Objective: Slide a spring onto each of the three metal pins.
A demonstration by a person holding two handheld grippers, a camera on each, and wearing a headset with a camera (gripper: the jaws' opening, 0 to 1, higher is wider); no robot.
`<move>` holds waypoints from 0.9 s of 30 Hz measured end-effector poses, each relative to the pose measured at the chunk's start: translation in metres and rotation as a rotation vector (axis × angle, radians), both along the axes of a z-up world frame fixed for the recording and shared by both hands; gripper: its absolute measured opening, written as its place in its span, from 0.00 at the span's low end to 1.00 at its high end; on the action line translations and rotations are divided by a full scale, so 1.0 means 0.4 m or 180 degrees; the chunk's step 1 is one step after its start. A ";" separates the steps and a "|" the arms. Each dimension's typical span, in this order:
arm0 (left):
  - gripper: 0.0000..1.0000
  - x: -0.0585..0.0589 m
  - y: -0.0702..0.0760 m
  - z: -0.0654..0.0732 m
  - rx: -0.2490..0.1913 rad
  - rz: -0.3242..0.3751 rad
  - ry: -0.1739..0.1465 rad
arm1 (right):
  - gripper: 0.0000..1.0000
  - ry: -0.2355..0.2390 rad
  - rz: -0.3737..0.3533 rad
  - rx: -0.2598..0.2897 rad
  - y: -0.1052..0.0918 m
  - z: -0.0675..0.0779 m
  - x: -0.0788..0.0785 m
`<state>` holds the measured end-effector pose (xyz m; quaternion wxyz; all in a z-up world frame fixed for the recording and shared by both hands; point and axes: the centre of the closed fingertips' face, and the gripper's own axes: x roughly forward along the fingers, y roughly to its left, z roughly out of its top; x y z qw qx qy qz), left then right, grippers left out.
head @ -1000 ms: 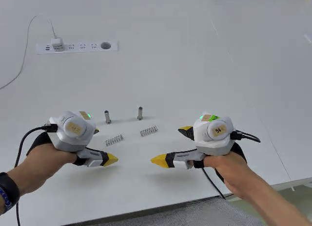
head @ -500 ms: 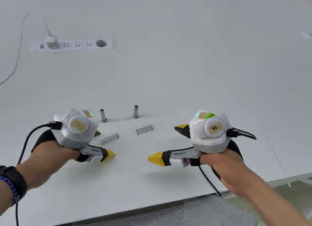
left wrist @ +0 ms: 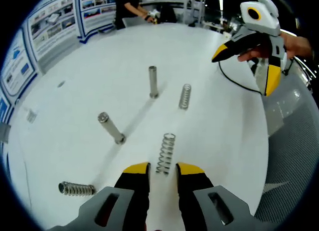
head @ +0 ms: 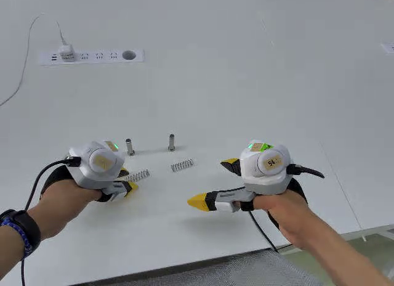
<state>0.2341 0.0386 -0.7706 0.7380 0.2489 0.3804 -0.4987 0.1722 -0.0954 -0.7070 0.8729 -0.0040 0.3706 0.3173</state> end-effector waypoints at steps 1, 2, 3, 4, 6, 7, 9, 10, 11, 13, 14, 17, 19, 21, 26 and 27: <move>0.21 0.001 0.000 -0.001 0.0011 -0.0009 -0.0020 | 0.80 -0.0002 0.0004 0.0001 0.000 0.001 0.002; 0.21 -0.002 0.000 0.002 0.0019 -0.0022 -0.0031 | 0.80 -0.0006 0.0015 0.0000 0.002 0.002 0.004; 0.20 -0.003 -0.001 0.002 0.0020 -0.0030 -0.0030 | 0.80 -0.0008 0.0023 -0.0002 0.004 0.003 0.005; 0.19 -0.006 -0.003 0.002 0.0016 -0.0039 -0.0034 | 0.80 -0.0009 0.0036 -0.0002 0.006 0.004 0.006; 0.16 -0.011 -0.006 0.001 0.0009 -0.0066 -0.0055 | 0.80 -0.0003 0.0052 0.0001 0.011 0.003 0.006; 0.15 -0.014 -0.007 0.001 0.0001 -0.0060 -0.0069 | 0.80 0.0000 0.0063 0.0001 0.014 0.003 0.005; 0.11 -0.018 -0.007 0.001 -0.0015 -0.0033 -0.0086 | 0.80 0.0004 0.0082 0.0006 0.020 0.002 0.004; 0.11 -0.016 -0.007 0.001 -0.0013 -0.0003 -0.0101 | 0.79 0.0005 0.0085 0.0014 0.022 0.002 0.003; 0.11 -0.015 -0.006 0.002 -0.0021 0.0051 -0.0087 | 0.79 0.0010 0.0090 0.0022 0.025 0.002 0.002; 0.11 -0.017 -0.004 0.001 -0.0066 0.0231 0.0010 | 0.79 0.0018 0.0094 0.0041 0.031 0.002 0.001; 0.11 -0.017 -0.002 0.001 -0.0086 0.0344 0.0077 | 0.79 0.0017 0.0089 0.0058 0.034 0.002 0.002; 0.11 -0.020 0.000 0.004 -0.0073 0.0381 0.0096 | 0.78 0.0021 0.0108 0.0090 0.044 0.002 0.000; 0.11 -0.027 0.003 0.006 -0.0073 0.0410 0.0115 | 0.78 0.0036 0.0141 0.0080 0.050 -0.002 -0.002; 0.10 -0.035 0.010 0.013 -0.0101 0.0449 0.0118 | 0.78 0.0025 0.0166 0.0076 0.054 -0.001 -0.001; 0.10 -0.042 0.033 0.027 -0.0172 0.0584 0.0124 | 0.77 -0.0006 0.0187 0.0108 0.064 0.008 0.004; 0.10 -0.045 0.041 0.029 -0.0173 0.0611 0.0114 | 0.77 -0.0006 0.0187 0.0113 0.067 0.010 0.005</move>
